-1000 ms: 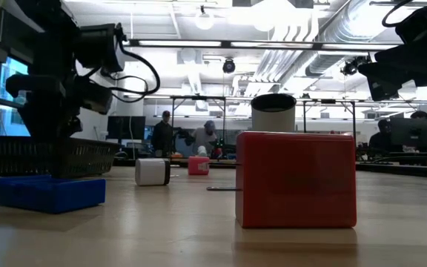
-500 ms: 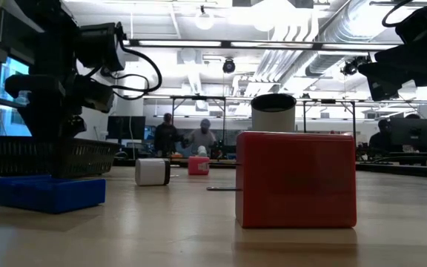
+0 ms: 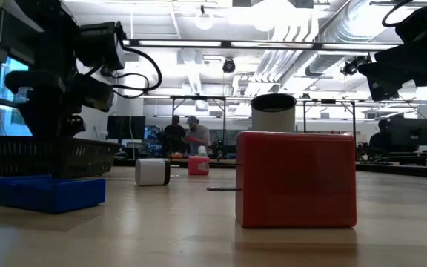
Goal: Pick & Place Office items
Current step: Put the blue digital clock into the left black bin
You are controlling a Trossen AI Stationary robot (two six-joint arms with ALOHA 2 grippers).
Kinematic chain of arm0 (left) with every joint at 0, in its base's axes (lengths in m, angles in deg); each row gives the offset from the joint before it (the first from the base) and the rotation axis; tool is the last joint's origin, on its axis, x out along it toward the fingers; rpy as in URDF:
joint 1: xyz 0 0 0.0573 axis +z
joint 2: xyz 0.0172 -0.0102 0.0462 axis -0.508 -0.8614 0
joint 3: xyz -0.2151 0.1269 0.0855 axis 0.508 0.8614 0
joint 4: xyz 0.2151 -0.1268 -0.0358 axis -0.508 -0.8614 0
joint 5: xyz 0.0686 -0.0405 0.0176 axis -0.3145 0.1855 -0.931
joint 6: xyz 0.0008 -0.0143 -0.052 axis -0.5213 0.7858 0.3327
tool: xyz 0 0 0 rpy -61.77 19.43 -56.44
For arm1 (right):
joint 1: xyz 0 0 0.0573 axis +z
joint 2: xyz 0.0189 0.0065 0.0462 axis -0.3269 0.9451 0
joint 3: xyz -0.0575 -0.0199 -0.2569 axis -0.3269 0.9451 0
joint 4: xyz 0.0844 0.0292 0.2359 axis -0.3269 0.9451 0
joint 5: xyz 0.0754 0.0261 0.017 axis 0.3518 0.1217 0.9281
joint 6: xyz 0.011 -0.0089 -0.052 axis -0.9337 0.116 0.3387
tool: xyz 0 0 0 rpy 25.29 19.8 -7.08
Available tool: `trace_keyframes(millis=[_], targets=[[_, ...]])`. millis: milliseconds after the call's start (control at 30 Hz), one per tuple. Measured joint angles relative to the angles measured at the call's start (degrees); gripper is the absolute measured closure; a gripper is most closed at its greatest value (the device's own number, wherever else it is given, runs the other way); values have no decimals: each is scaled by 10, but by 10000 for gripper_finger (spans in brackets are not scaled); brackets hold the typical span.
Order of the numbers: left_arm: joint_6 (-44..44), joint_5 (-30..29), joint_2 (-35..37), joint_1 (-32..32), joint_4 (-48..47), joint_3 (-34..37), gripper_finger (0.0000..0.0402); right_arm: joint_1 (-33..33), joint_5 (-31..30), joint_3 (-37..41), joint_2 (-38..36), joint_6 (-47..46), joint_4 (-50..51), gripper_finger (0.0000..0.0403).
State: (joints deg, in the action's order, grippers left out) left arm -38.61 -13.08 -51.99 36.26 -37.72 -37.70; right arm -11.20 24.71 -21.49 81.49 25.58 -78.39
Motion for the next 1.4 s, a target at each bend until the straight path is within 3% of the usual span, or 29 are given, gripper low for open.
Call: trace_keyframes(millis=[367,667,967,1200,1400], targets=[[-5,15,107,29,-2,0,182,0,0,0,0,0,0,262],[-23,-16,163,-28,-1,-46,183,0,0,0,0,0,0,262],[-22,-141,45,-190,19,-129,183,0,0,0,0,0,0,262],[34,-172,-78,-298,36,-192,183,0,0,0,0,0,0,262],[62,-205,-139,-353,32,-256,183,0,0,0,0,0,0,262]])
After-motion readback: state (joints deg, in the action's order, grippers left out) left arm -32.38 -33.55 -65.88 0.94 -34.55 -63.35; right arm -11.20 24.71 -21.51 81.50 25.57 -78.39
